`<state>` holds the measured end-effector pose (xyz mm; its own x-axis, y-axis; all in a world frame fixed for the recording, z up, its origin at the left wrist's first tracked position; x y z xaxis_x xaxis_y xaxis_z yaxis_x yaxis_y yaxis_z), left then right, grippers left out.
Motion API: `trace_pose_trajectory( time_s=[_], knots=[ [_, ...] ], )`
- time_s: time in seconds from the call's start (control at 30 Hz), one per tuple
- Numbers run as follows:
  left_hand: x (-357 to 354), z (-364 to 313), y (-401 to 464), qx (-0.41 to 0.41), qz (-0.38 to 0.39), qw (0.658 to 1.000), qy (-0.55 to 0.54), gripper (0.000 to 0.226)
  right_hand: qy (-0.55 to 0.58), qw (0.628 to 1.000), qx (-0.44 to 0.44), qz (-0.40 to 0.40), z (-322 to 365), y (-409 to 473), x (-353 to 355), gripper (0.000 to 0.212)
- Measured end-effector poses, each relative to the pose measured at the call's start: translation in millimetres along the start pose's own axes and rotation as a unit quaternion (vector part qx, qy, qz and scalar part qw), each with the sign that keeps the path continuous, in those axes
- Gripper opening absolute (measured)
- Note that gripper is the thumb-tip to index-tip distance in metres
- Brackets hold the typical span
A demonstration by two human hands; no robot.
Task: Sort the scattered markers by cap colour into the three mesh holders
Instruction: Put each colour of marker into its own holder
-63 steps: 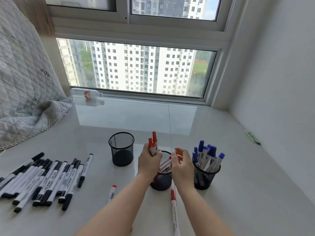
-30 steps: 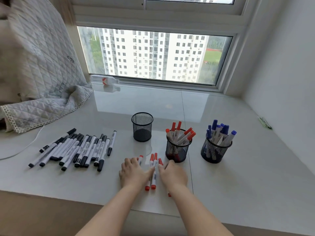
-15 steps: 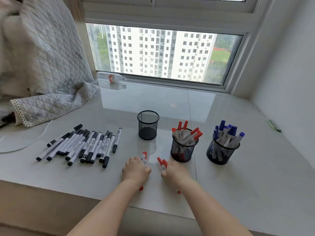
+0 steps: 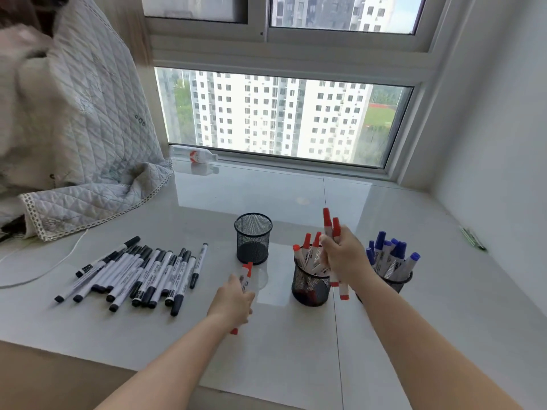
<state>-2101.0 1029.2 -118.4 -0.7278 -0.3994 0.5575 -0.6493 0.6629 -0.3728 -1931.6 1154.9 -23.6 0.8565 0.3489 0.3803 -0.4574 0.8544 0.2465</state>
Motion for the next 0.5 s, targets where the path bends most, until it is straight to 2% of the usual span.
trace_pose_trajectory(
  time_s=[0.1,0.2,0.3,0.4,0.5],
  knots=[
    [2,-21,1,-0.058,0.007,0.994,-0.091,0.007,0.167,0.985,-0.029,-0.043,3,14,7,0.01],
    [5,-41,-2,-0.086,0.014,0.981,-0.173,0.016,0.216,0.97,0.003,-0.11,0,21,8,0.01],
    [3,-62,-5,-0.084,0.028,0.964,-0.249,0.024,0.183,0.97,0.045,-0.157,-9,17,0,0.006],
    [1,-88,-10,-0.116,0.035,0.942,-0.314,0.022,0.122,0.978,0.07,-0.153,-19,10,-12,0.008],
    [-1,-110,-12,-0.163,0.006,0.92,-0.356,0.02,-0.001,0.981,0.115,-0.157,-23,8,-20,0.002]
  ],
)
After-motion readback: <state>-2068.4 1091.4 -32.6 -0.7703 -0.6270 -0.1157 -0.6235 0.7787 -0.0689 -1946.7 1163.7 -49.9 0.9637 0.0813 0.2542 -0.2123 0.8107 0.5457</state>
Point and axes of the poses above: each hand's wrist, its own y-axis towards the middle knuckle, its own x-axis out of the back of the hand, z = x × y, the point moved 3 cm from there along y, towards the middle knuckle, and after that the axes turned 10 degrees about x, right-handed, at the moved point
